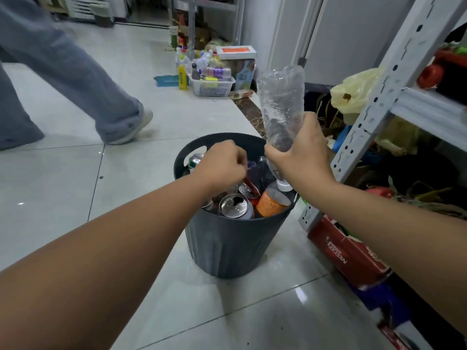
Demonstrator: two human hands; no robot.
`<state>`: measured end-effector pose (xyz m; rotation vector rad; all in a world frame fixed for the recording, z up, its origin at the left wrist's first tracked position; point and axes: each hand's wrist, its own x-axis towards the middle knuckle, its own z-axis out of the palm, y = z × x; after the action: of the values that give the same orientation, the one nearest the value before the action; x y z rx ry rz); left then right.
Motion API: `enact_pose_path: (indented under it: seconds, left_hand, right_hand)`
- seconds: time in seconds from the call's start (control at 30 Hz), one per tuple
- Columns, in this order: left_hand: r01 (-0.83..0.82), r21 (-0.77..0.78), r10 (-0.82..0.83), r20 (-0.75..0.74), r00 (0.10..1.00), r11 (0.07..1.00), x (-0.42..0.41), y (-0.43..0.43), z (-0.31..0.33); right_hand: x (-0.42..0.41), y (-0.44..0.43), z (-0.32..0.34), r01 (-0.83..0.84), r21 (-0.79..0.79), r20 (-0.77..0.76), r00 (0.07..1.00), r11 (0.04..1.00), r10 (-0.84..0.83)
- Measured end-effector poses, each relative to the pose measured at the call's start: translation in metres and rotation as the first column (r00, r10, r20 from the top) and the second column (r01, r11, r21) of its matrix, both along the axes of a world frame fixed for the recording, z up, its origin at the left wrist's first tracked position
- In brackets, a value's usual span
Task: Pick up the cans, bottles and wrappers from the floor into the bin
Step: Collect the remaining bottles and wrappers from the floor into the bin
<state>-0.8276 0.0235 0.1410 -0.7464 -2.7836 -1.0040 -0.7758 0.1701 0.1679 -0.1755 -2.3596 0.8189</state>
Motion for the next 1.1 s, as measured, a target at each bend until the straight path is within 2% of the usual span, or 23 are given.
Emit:
enact_pose_path:
  seconds: [0.23, 0.43, 0.6, 0.67, 0.73, 0.8, 0.93, 1.0, 1.1]
  left_hand:
    - [-0.087, 0.097, 0.088, 0.000, 0.996, 0.991, -0.002, 0.002, -0.002]
    - [-0.112, -0.003, 0.112, 0.039, 0.993, 0.994, 0.002, -0.002, -0.026]
    - [-0.178, 0.295, 0.169, 0.055, 0.984, 0.939, -0.008, -0.006, -0.004]
    - [-0.159, 0.323, 0.142, 0.076, 0.987, 0.933, -0.009, 0.000, 0.004]
    - [-0.105, 0.244, 0.089, 0.076, 0.993, 0.964, -0.008, 0.005, 0.003]
    - [-0.012, 0.087, 0.011, 0.021, 1.000, 0.996, -0.006, 0.009, 0.000]
    - [0.105, -0.208, -0.145, -0.185, 0.972, 0.972, -0.007, 0.012, -0.007]
    - [0.146, -0.243, -0.196, -0.197, 0.961, 0.959, -0.007, 0.015, -0.010]
    - [0.184, -0.257, -0.214, -0.095, 0.972, 0.949, -0.006, 0.014, -0.017]
  right_hand:
    - [-0.004, -0.001, -0.008, -0.012, -0.039, -0.042, 0.999, 0.999, 0.010]
    - [-0.007, -0.007, -0.026, -0.028, -0.085, -0.067, 0.997, 0.996, 0.023]
    - [-0.006, -0.009, -0.025, -0.059, -0.090, -0.070, 0.996, 0.994, 0.053]
    - [-0.005, -0.007, -0.017, -0.061, -0.048, -0.071, 0.996, 0.997, 0.057]
    - [-0.005, -0.004, -0.010, -0.060, -0.037, -0.059, 0.997, 0.998, 0.058]
    - [-0.006, -0.001, -0.002, -0.053, -0.047, -0.049, 0.998, 0.997, 0.051]
    - [-0.007, -0.001, 0.002, -0.060, -0.027, -0.030, 0.998, 0.998, 0.059]
    - [-0.007, -0.003, 0.000, -0.058, -0.015, -0.027, 0.998, 0.998, 0.057]
    - [-0.008, -0.007, -0.002, -0.052, -0.032, -0.032, 0.998, 0.998, 0.051]
